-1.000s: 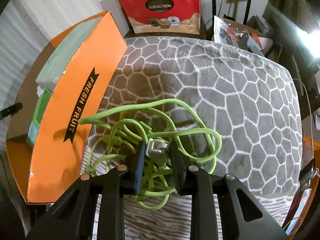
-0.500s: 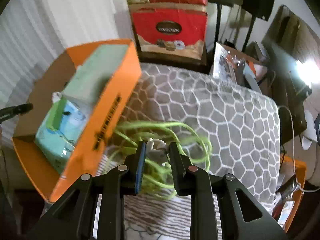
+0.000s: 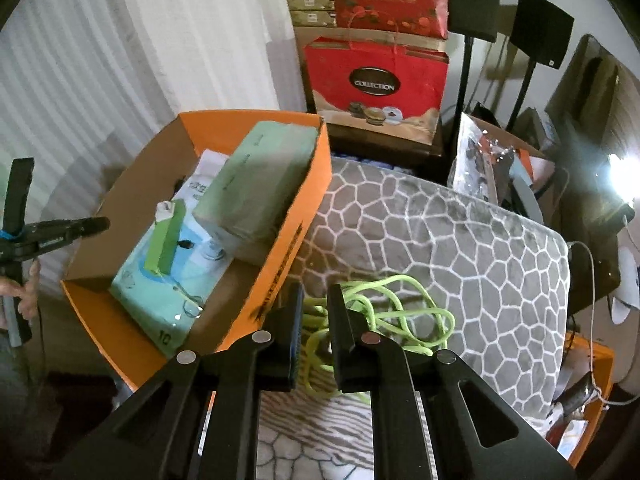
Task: Organize objects
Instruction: 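Lift the second white plug with the right tool toward the box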
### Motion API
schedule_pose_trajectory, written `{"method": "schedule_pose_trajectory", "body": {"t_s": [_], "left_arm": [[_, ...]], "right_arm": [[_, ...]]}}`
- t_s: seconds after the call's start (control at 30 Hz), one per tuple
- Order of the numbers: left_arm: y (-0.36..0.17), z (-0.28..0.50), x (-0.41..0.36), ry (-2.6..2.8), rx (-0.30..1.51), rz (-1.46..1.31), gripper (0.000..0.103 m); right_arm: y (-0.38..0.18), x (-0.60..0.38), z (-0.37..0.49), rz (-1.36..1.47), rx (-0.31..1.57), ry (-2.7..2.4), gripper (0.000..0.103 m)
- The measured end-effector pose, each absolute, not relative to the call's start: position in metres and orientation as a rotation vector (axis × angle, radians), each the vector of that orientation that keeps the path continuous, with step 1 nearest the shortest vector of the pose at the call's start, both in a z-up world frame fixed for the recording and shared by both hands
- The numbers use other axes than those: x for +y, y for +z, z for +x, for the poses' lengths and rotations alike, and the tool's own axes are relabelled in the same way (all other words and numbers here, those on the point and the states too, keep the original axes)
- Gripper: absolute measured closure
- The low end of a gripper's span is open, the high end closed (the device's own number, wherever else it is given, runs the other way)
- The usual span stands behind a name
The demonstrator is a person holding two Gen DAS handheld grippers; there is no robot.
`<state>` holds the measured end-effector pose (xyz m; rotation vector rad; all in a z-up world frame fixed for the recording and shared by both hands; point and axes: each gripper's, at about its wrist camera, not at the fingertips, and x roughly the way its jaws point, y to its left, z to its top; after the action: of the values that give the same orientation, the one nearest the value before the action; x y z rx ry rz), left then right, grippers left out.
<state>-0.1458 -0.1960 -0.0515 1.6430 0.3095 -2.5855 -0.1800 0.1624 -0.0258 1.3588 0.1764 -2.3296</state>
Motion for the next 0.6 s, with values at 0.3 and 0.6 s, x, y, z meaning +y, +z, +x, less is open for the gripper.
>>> {"method": "schedule_pose_trajectory", "body": {"t_s": [0.3,0.6], "left_arm": [[-0.052,-0.146,-0.196,-2.584,0.309,1.642,0.100],[-0.052,-0.146,-0.196,-2.585,0.308,1.642,0.100]], "right_arm": [[-0.072,0.175,-0.191,1.507,0.131,-2.288,0.066],[-0.107,0.172,-0.193,1.590,0.148,-2.248,0.069]]}}
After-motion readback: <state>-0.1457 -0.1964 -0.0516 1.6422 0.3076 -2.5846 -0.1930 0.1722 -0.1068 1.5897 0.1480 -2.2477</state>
